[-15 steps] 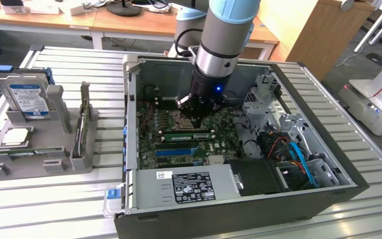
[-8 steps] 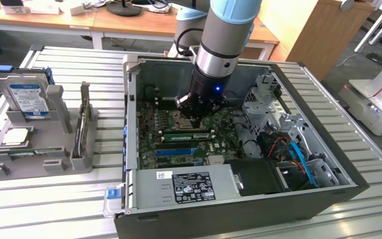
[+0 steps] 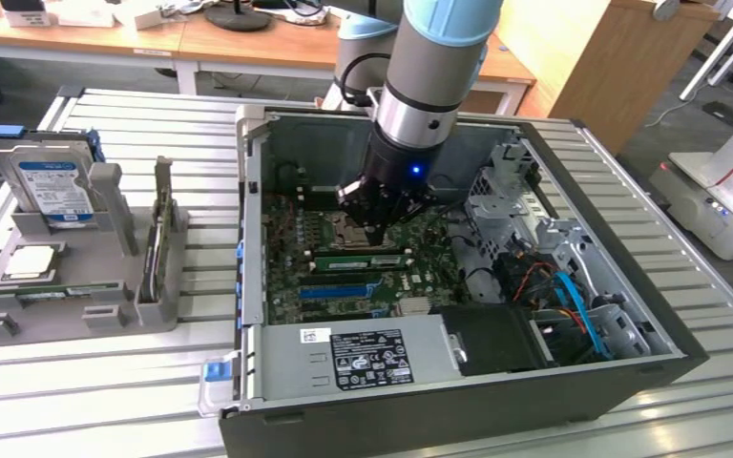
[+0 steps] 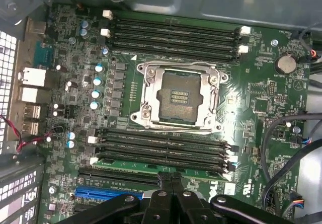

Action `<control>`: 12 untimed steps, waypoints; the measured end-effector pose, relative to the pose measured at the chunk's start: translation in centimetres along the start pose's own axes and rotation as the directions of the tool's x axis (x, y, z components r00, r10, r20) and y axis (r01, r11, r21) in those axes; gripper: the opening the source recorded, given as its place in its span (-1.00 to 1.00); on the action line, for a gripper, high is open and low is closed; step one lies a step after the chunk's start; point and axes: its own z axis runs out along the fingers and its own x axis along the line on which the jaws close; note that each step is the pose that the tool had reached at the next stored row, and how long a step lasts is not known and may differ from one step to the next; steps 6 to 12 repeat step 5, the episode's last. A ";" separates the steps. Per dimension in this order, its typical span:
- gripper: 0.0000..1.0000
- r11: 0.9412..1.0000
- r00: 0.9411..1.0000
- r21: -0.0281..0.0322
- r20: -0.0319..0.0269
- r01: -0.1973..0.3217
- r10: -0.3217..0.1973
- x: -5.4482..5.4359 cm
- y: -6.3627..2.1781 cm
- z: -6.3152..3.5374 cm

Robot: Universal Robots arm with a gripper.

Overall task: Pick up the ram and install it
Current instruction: 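Press down the ram until it locks into place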

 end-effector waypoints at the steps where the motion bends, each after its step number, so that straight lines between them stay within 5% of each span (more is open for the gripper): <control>1: -0.79 1.000 1.000 0.000 0.000 0.000 0.000 0.0 0.00 0.00; 12: -0.79 1.000 1.000 0.000 0.000 0.000 0.000 0.0 0.00 0.00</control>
